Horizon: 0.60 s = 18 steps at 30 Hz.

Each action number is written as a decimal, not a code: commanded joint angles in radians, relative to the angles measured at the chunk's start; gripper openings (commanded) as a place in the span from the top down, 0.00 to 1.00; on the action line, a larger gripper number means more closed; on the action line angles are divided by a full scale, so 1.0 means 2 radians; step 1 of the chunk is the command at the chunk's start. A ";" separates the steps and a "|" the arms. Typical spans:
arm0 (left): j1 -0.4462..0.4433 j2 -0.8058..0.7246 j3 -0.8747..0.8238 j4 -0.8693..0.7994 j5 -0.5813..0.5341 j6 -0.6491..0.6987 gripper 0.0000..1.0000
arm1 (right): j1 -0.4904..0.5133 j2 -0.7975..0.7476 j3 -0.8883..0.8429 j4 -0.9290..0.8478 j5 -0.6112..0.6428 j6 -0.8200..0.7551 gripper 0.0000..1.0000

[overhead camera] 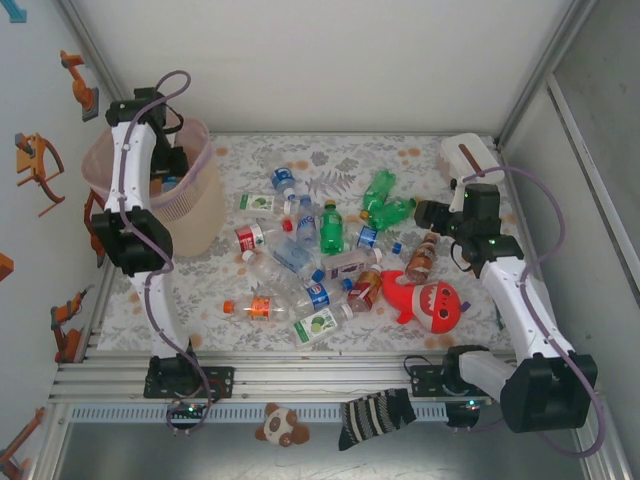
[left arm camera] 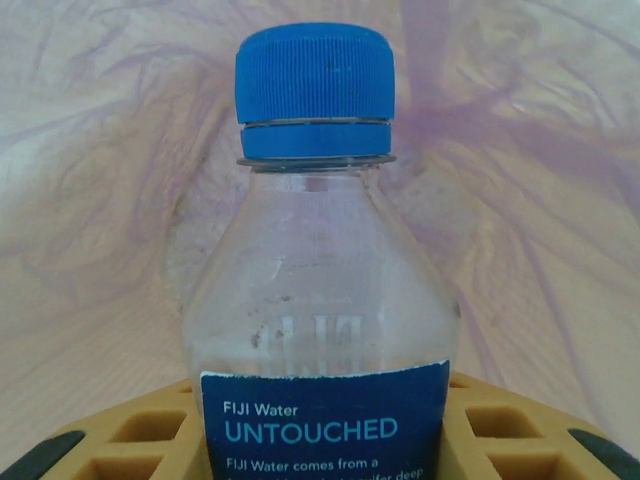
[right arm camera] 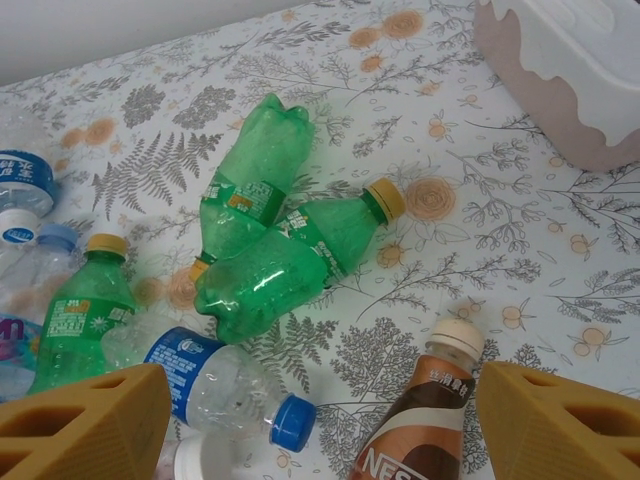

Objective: Put the plastic bottles in the bin

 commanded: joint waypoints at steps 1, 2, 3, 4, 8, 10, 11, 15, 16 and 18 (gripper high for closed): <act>0.009 0.020 0.001 0.012 0.008 -0.011 0.64 | 0.004 -0.001 0.008 0.008 0.011 0.003 0.21; 0.011 0.025 -0.005 0.018 0.009 -0.013 0.64 | 0.004 -0.001 0.007 0.008 0.012 0.003 0.21; 0.013 0.028 -0.013 0.024 0.010 -0.014 0.64 | 0.004 -0.002 0.006 0.008 0.013 0.003 0.21; 0.014 0.030 -0.022 0.032 0.011 -0.015 0.64 | 0.004 -0.001 0.007 0.007 0.013 0.003 0.21; 0.020 0.031 -0.069 0.067 0.018 -0.020 0.60 | 0.004 -0.003 0.007 0.006 0.014 0.003 0.21; 0.023 0.030 -0.093 0.085 0.025 -0.022 0.57 | 0.004 -0.003 0.006 0.005 0.014 0.003 0.21; 0.024 0.030 -0.100 0.091 0.026 -0.023 0.56 | 0.004 -0.003 0.007 0.004 0.014 0.004 0.21; 0.026 0.020 -0.127 0.115 0.032 -0.026 0.46 | 0.004 -0.006 0.009 -0.001 0.014 0.005 0.21; 0.027 0.016 -0.132 0.119 0.034 -0.028 0.44 | 0.004 -0.009 0.010 -0.003 0.014 0.005 0.21; 0.027 0.005 -0.139 0.128 0.035 -0.030 0.42 | 0.004 -0.013 0.011 -0.006 0.015 0.004 0.21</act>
